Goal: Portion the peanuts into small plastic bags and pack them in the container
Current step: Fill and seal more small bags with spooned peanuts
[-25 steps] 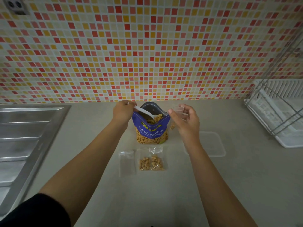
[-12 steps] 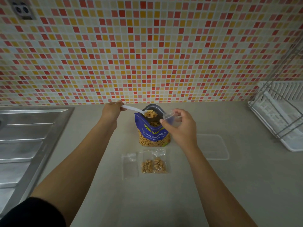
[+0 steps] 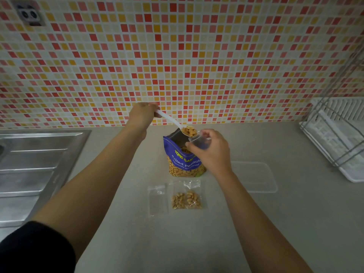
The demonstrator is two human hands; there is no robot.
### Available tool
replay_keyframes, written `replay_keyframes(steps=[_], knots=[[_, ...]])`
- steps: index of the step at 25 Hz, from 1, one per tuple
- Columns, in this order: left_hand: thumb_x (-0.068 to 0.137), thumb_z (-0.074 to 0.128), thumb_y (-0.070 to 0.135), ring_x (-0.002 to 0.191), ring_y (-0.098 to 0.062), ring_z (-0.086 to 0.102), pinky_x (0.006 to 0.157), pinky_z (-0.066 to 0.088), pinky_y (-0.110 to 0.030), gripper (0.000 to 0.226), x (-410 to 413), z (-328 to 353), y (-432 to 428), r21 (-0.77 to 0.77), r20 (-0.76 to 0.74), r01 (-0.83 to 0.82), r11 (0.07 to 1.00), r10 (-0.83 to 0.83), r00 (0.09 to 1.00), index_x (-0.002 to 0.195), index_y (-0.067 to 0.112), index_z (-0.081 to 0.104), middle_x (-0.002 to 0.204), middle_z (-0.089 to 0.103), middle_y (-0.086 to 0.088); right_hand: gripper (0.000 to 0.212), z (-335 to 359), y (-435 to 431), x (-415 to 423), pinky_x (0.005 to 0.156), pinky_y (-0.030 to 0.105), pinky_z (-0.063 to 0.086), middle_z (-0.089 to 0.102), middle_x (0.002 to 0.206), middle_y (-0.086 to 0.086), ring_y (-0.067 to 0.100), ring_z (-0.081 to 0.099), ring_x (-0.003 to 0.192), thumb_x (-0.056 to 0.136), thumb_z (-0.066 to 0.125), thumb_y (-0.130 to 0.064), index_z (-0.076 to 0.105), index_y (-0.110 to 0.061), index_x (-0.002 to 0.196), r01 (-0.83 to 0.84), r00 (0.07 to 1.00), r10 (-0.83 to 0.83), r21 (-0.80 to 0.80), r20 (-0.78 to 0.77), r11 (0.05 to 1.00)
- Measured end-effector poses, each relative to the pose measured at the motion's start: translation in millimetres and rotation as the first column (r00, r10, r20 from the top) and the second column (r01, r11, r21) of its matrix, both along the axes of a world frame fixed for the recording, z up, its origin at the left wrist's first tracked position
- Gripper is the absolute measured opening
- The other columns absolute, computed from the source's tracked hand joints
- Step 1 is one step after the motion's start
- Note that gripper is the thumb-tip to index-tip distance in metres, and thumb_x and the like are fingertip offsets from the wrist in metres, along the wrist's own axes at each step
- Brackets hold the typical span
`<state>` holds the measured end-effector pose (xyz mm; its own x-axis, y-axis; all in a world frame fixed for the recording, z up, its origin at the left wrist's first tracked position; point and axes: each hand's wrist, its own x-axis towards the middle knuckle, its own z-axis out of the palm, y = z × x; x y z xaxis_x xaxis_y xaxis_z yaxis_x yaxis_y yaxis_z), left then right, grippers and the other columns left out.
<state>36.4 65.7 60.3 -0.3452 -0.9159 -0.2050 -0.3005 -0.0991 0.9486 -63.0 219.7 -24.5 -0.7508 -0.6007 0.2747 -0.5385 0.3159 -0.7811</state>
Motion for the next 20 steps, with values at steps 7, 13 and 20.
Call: replay_keyframes(steps=[7,13,20], knots=[[0.092,0.045,0.038,0.083,-0.028,0.062,0.082,0.050,-0.051,0.026,-23.5,35.9,30.3,-0.642,0.483,0.521,0.563,-0.231,0.845,0.079,0.024,0.062,0.079,0.067,-0.001,0.049,5.6,-4.0,3.1,0.074,0.028,0.048,0.060,0.103,-0.006,0.012,0.058,0.090,0.068,0.077,-0.044,0.059,-0.020,0.107,0.002,0.999,-0.002,-0.013,0.035,1.000],[0.093,0.048,0.034,0.061,-0.016,0.058,0.069,0.053,-0.036,0.024,-7.2,53.9,-7.9,-0.681,0.282,0.227,0.696,-0.037,0.959,0.097,0.021,0.068,0.085,0.070,-0.001,0.050,6.5,5.2,-4.5,0.076,0.034,0.055,0.063,0.100,-0.007,0.014,0.063,0.089,0.065,0.078,-0.047,0.060,-0.021,0.104,0.039,0.995,-0.036,-0.033,0.096,0.999],[0.090,0.054,0.037,0.098,-0.028,0.060,0.091,0.049,-0.045,0.029,-10.9,-55.1,0.5,-0.408,0.643,0.554,0.726,-0.203,0.739,0.099,0.014,0.070,0.100,0.067,-0.009,0.057,22.5,19.7,-9.6,0.065,0.016,0.047,0.062,0.094,-0.008,0.003,0.059,0.081,0.069,0.075,-0.051,0.059,-0.019,0.113,0.063,0.982,-0.047,-0.080,0.181,0.995]])
